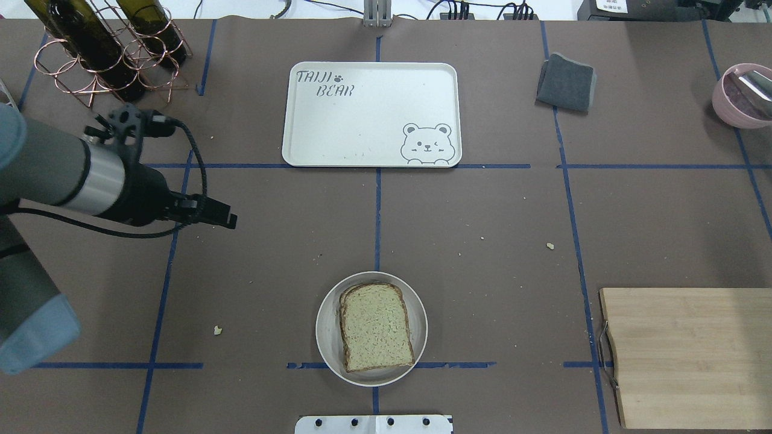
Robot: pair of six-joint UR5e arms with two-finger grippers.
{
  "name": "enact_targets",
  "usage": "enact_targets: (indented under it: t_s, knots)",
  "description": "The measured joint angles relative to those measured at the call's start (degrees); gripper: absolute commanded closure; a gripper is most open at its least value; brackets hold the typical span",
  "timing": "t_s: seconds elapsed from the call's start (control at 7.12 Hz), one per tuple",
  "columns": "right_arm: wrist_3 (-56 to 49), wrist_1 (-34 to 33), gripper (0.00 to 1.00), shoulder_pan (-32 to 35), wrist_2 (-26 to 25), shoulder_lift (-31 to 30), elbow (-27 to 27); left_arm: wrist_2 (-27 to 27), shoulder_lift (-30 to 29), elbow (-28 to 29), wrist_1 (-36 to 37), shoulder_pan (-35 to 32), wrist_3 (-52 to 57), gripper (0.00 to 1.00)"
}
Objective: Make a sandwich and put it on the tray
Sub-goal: 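Move the left gripper to the white plate rim and grasp it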
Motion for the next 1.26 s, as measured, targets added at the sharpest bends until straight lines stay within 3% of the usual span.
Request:
enact_targets:
  t_s: [0.14, 0.42, 0.7, 0.84, 0.98, 1.12, 1.26]
  knots:
    - [0.04, 0.04, 0.00, 0.01, 0.00, 0.00, -0.11, 5.44, -1.46, 0.92, -0.07, 5.72, -7.70, 0.50]
    - [0.05, 0.06, 0.00, 0.04, 0.00, 0.06, -0.34, 13.30, -5.84, 6.23, -0.27, 14.85, -20.20, 0.50]
    - [0.09, 0.05, 0.00, 0.12, -0.06, 0.07, -0.39, 18.04, -7.67, 10.99, -3.59, 20.30, -25.28, 0.51]
    - [0.07, 0.03, 0.00, 0.23, -0.08, 0.07, -0.39, 19.07, -7.91, 12.17, -4.81, 21.92, -26.31, 0.60]
    - [0.06, 0.03, 0.00, 0.40, -0.09, 0.06, -0.39, 19.52, -8.04, 12.73, -5.29, 22.91, -26.72, 0.90]
    - [0.06, 0.03, 0.00, 0.56, -0.09, 0.06, -0.39, 19.68, -8.08, 12.97, -5.46, 23.39, -26.86, 1.00]
    - [0.05, 0.03, 0.00, 0.65, -0.11, 0.07, -0.39, 19.73, -8.15, 13.03, -5.53, 23.56, -26.90, 1.00]
